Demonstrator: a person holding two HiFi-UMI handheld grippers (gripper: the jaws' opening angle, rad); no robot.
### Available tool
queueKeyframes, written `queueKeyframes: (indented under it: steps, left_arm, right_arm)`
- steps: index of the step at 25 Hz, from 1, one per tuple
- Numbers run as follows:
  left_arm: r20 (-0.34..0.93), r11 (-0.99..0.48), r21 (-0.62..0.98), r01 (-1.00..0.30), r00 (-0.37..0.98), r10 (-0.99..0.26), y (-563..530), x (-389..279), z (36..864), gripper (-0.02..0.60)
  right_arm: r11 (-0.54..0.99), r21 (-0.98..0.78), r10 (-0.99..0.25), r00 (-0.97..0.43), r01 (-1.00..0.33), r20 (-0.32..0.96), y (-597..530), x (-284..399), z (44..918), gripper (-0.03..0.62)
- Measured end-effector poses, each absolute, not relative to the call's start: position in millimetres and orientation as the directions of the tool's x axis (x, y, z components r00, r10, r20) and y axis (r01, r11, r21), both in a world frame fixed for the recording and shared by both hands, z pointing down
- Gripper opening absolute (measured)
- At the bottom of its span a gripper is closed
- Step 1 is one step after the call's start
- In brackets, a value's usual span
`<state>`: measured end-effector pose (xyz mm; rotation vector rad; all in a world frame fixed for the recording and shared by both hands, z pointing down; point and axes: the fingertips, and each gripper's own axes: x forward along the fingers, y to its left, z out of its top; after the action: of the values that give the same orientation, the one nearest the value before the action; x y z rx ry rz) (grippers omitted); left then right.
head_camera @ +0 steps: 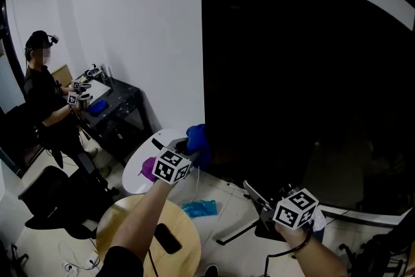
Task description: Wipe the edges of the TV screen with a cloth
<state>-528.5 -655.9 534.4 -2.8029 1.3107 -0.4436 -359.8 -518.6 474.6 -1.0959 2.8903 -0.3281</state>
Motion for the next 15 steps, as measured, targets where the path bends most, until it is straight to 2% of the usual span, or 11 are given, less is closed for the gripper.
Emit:
queueKeyframes:
  steps: [8,15]
  left_arm:
    - [0.229,-0.654,-0.262,-0.71,0.613,-0.756,-661.2,-530.8,444.6,0.172]
    - [0.166,-0.658,-0.292,-0.694,0.641,-0.75,-663.4,-532.9,348.7,0.172]
  right_arm:
    - [0.743,-0.078,-0.669,-0.743,-0.665,-0.027,-514.1,-340.6,393.6,0.318]
    - [0.713,0.087,-0.693,-0.718,-0.696,-0.065,-517.3,-315.2,328.1,0.299]
